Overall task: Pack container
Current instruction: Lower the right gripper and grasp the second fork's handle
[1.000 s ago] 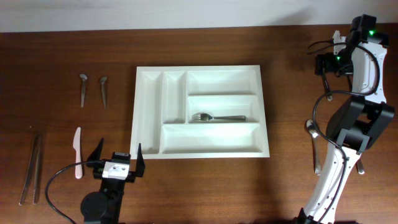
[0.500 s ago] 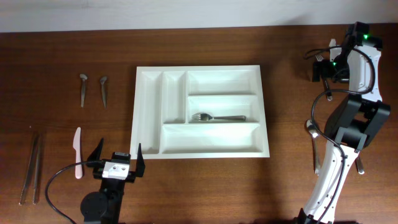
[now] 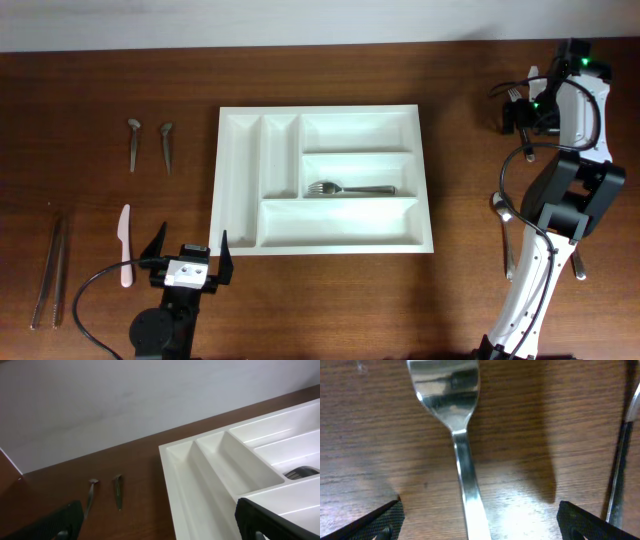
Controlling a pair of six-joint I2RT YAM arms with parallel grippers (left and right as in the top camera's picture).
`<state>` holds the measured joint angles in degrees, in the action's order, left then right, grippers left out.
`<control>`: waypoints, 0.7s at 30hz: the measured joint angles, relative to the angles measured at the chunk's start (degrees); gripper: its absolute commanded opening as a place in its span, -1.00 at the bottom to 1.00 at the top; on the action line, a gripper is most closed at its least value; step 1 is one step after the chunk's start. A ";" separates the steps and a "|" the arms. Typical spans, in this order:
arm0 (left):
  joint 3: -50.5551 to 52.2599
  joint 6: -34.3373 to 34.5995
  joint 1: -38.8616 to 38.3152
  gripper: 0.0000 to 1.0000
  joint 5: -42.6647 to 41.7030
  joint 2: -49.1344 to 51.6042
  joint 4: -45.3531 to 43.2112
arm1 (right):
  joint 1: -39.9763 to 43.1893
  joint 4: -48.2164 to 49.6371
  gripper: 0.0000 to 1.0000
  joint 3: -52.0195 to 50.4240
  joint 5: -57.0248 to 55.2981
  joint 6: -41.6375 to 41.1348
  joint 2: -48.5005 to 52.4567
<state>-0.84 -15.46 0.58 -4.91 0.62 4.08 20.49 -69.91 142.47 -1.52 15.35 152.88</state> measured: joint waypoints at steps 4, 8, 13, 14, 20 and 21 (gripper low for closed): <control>0.00 0.00 0.00 0.98 0.00 0.00 0.00 | 0.00 1.07 0.97 0.00 0.02 0.09 0.00; 0.00 0.00 0.00 0.99 0.00 0.00 0.00 | 0.00 1.44 0.97 0.00 0.02 0.13 0.02; 0.00 0.00 0.00 0.98 0.00 0.00 0.00 | 0.00 1.90 0.98 0.00 0.68 0.11 0.13; 0.00 0.00 0.00 0.98 -0.02 0.00 0.00 | 0.04 1.88 0.98 0.00 1.16 0.11 0.20; 0.00 0.00 0.00 0.98 -0.02 0.00 0.00 | 0.22 1.88 0.98 0.02 2.64 0.07 0.46; 0.00 0.00 0.00 0.98 0.00 0.00 0.00 | 0.26 1.88 0.98 0.04 2.86 0.07 0.50</control>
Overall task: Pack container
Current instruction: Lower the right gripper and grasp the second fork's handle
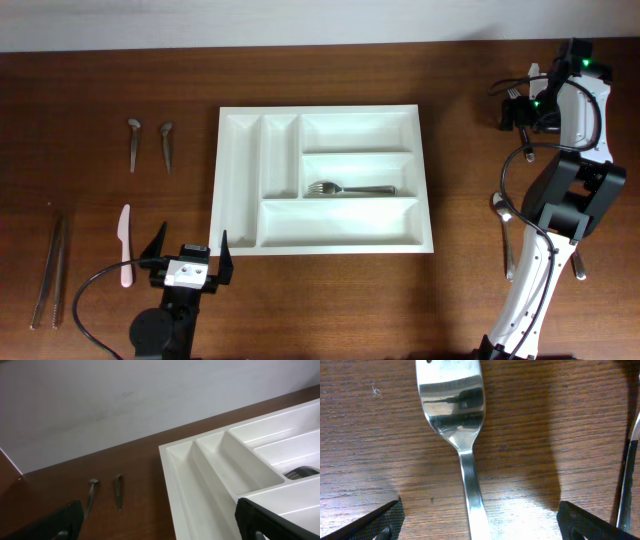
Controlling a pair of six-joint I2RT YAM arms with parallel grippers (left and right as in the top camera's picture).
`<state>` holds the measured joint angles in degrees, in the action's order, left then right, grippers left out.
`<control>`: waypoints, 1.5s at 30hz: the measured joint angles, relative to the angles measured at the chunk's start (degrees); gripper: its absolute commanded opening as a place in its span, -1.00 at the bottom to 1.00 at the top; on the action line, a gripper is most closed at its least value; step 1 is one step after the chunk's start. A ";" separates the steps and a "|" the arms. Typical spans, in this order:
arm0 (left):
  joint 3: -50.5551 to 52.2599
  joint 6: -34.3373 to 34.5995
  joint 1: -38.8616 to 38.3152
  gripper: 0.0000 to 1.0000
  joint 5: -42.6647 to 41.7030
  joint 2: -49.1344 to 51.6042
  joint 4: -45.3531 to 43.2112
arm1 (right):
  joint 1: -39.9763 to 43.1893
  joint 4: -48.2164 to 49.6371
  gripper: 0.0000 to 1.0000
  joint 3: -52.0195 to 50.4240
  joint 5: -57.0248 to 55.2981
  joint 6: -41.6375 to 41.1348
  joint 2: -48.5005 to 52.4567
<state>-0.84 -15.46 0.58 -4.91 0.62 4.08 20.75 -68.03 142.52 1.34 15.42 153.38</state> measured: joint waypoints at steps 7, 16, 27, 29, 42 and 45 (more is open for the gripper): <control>0.00 0.00 0.00 0.98 0.00 0.00 0.00 | 0.15 0.02 0.97 0.04 0.39 0.00 0.07; 0.00 0.00 0.00 0.98 0.00 0.00 0.00 | 0.26 0.15 0.98 0.09 1.84 0.00 0.22; 0.00 0.00 0.00 0.98 -0.02 0.00 0.00 | 0.85 0.39 0.71 0.09 2.19 -0.17 0.24; 0.00 0.00 0.00 0.98 -0.02 0.00 0.00 | 1.03 0.52 0.55 0.11 2.21 -0.07 0.24; 0.00 0.00 0.00 0.98 0.00 0.00 0.00 | 1.29 2.58 -0.39 0.13 2.86 -0.39 0.46; 0.00 0.00 0.00 0.98 0.00 0.00 0.00 | 1.29 2.58 -0.43 0.13 2.91 -0.42 0.46</control>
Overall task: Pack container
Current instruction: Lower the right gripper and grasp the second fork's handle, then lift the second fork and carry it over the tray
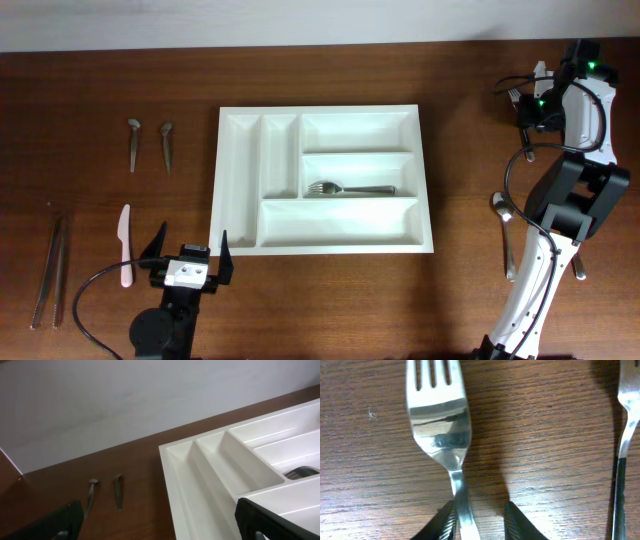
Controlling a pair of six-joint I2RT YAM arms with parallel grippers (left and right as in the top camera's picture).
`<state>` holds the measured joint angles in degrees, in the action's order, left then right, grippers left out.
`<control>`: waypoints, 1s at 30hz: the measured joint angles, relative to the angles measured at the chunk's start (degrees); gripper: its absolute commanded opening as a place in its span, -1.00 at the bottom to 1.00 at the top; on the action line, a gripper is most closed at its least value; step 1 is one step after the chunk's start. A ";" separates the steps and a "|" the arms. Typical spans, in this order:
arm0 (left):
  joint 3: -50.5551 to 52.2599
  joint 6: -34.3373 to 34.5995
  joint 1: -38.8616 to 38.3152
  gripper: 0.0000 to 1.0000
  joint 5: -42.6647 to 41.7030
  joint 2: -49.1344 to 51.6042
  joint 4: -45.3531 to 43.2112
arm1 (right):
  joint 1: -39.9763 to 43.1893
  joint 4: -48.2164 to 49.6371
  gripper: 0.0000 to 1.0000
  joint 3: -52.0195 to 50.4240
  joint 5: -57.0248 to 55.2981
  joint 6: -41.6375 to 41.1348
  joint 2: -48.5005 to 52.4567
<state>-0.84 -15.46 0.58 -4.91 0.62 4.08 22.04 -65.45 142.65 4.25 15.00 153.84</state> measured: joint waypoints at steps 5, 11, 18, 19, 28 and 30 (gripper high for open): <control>0.00 0.00 0.00 0.98 0.00 0.00 0.00 | 0.00 0.02 -0.58 0.00 0.15 0.00 0.00; 0.00 0.00 0.00 0.98 0.00 0.00 0.00 | 0.00 0.07 -0.74 0.00 0.17 0.04 0.00; 0.00 0.00 0.00 0.98 0.00 0.00 0.00 | 0.00 0.11 -0.88 0.00 0.17 0.04 0.00; 0.00 0.00 0.00 0.98 -0.02 0.00 0.00 | 0.00 0.11 -0.89 0.00 0.17 0.11 0.00; 0.00 0.00 0.00 0.98 0.00 0.00 0.00 | -0.24 -4.74 -0.92 4.57 0.11 1.95 1.70; 0.00 0.00 0.00 0.98 -0.02 0.00 0.00 | -0.55 -7.02 -0.92 6.56 0.11 3.19 2.23</control>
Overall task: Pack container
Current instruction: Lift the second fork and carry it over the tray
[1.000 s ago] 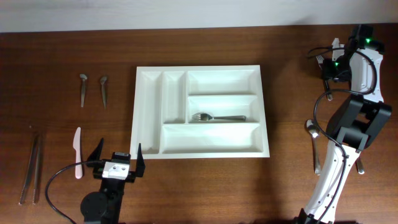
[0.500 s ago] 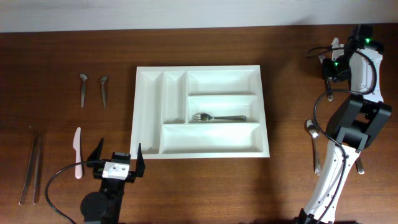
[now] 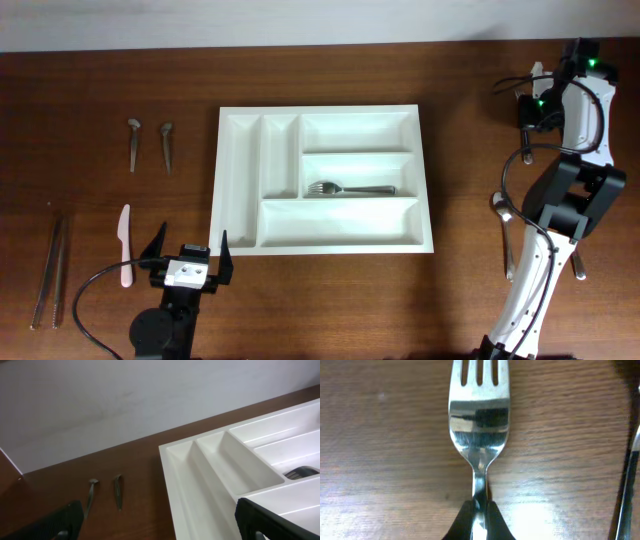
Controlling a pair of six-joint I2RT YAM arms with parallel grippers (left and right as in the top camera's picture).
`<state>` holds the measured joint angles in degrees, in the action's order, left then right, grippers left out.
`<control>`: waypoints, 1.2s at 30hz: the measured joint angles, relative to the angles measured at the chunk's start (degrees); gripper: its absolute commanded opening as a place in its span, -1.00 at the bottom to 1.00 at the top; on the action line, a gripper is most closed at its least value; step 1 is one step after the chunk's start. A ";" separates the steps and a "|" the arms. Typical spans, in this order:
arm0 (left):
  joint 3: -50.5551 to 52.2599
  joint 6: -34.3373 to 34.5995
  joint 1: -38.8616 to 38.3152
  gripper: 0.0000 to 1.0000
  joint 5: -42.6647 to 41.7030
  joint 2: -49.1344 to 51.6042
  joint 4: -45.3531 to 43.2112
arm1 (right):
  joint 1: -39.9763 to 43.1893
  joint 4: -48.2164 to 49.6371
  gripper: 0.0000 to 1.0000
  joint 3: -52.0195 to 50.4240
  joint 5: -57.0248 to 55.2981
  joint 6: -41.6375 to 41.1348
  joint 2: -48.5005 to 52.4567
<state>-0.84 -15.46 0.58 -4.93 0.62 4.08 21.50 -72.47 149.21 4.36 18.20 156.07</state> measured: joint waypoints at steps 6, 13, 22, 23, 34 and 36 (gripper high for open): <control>0.00 0.00 0.00 0.98 0.02 0.00 0.00 | -2.25 -8.81 -0.91 9.33 -0.15 5.79 0.70; 0.00 0.00 0.00 0.98 0.02 0.00 0.00 | -6.69 -22.82 -0.89 24.33 2.58 16.37 0.74; 0.00 0.00 0.00 0.98 0.02 0.00 0.00 | -14.78 -24.52 -0.92 29.46 6.60 21.27 -3.48; 0.00 0.00 0.00 0.98 0.02 0.00 0.00 | -15.74 -24.50 -0.92 29.46 6.75 21.33 -4.37; 0.00 0.00 0.00 0.98 0.02 0.00 0.00 | -30.99 -24.50 -0.92 23.23 4.48 21.75 -17.09; 0.00 0.00 0.00 0.98 0.00 0.00 0.00 | -33.77 -24.50 -0.92 18.23 3.28 22.75 -18.99</control>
<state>-0.84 -15.46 0.58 -4.93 0.62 4.08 -12.27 -96.97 167.44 7.64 40.95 137.08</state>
